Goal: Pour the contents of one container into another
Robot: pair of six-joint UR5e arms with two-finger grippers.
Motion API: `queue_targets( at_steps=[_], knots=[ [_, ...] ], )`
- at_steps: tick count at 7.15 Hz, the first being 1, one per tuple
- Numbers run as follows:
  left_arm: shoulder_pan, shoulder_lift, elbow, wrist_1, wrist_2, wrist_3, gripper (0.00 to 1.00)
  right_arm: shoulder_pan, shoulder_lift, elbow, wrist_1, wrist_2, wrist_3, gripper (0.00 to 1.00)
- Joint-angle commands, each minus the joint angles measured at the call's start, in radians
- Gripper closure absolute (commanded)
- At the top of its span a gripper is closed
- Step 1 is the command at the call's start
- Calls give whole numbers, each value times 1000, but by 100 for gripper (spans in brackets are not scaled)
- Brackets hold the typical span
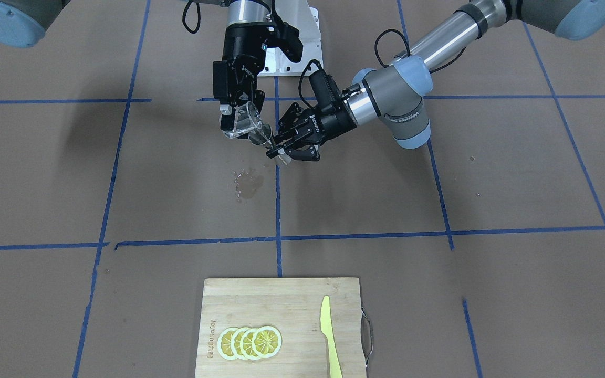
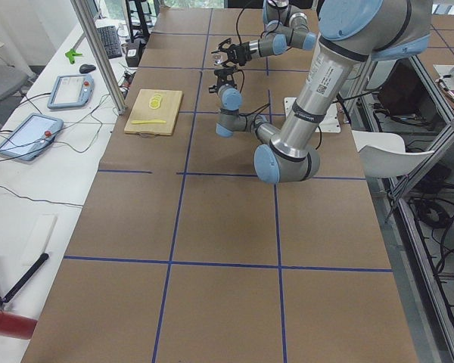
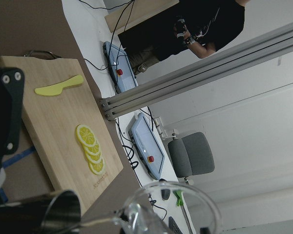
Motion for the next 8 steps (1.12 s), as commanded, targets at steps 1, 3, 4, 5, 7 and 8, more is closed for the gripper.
queue_targets(
  at_steps=[1, 3, 4, 5, 7, 8],
  knots=[
    [0, -1, 0, 1, 0, 0, 100, 0, 2, -8, -4, -18, -40, 100],
    [0, -1, -2, 1, 0, 0, 100, 1, 2, -8, -4, -35, -95, 100],
    [0, -1, -2, 1, 0, 0, 100, 1, 2, -9, -10, -37, -112, 100],
    [0, 0, -2, -1, 0, 0, 100, 1, 3, -8, -10, -46, -149, 100],
    [0, -1, -2, -1, -2, 0, 100, 1, 2, -8, -26, -49, -161, 100],
    [0, 0, -2, 1, -2, 0, 100, 3, 3, -8, -27, -49, -180, 100]
  ],
)
